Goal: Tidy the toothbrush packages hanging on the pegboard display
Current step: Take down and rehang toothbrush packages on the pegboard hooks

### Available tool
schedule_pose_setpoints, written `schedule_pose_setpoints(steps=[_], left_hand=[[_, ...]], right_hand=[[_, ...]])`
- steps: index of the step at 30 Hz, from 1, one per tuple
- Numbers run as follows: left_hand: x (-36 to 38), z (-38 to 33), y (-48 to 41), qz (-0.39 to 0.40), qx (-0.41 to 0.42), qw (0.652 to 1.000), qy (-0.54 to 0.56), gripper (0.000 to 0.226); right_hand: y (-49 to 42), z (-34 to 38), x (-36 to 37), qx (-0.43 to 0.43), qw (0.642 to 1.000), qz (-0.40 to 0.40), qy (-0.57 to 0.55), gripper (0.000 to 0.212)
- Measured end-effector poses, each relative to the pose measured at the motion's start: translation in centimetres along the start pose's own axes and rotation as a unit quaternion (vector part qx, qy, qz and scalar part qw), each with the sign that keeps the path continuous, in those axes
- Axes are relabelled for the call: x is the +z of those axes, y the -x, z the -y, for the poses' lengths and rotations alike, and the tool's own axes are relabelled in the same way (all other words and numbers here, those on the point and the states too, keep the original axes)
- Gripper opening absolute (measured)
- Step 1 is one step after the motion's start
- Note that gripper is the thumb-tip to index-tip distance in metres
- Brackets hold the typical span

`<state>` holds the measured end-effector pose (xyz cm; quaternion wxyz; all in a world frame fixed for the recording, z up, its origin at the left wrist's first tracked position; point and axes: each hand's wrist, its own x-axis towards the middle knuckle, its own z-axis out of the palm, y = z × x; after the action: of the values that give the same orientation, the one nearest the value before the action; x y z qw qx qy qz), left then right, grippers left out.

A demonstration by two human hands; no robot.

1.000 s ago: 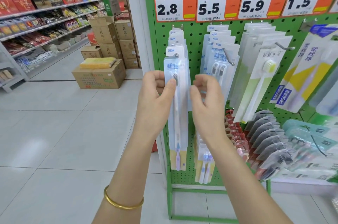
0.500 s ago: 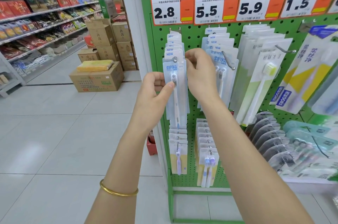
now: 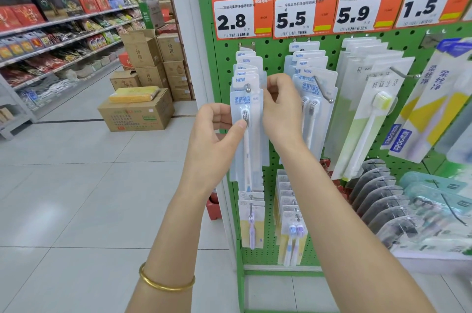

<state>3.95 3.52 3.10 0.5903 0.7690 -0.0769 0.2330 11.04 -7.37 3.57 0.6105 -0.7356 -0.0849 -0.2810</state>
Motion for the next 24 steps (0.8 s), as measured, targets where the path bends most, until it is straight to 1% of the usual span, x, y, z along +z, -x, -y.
schedule_pose_setpoints(steps=[5,10,12,15,17,20,22,24], left_hand=[[0.0,0.0,0.1,0.004,0.003,1.000,-0.002,0.020],[0.2,0.1,0.2,-0.001,-0.002,1.000,0.002,0.020],[0.3,0.2,0.2,-0.006,-0.004,1.000,0.005,0.020],[0.5,0.2,0.3,-0.017,-0.008,1.000,0.010,0.020],[0.7,0.1,0.5,-0.030,-0.012,0.999,0.017,0.020],[1.1,0.2,1.4,-0.072,-0.025,0.997,0.023,0.024],[1.8,0.3,2.6,-0.131,-0.024,0.991,0.031,0.030],[2.7,0.3,4.2,-0.187,-0.001,0.981,0.042,0.035]], right_hand=[[0.7,0.0,-0.1,-0.010,0.999,-0.035,-0.007,0.004],[2.5,-0.2,-0.6,-0.041,0.996,-0.048,0.062,0.006],[3.5,-0.4,-0.9,-0.043,0.995,-0.046,0.083,0.005],[5.0,-0.7,-1.5,-0.045,0.990,-0.047,0.124,0.009],[6.0,-1.0,-2.3,-0.041,0.989,-0.045,0.131,0.005],[7.5,-1.7,-3.8,-0.031,0.991,-0.050,0.121,0.009],[8.4,-2.2,-5.1,-0.019,0.993,-0.055,0.101,0.011],[9.2,-2.7,-6.4,0.008,0.995,-0.052,0.083,0.010]])
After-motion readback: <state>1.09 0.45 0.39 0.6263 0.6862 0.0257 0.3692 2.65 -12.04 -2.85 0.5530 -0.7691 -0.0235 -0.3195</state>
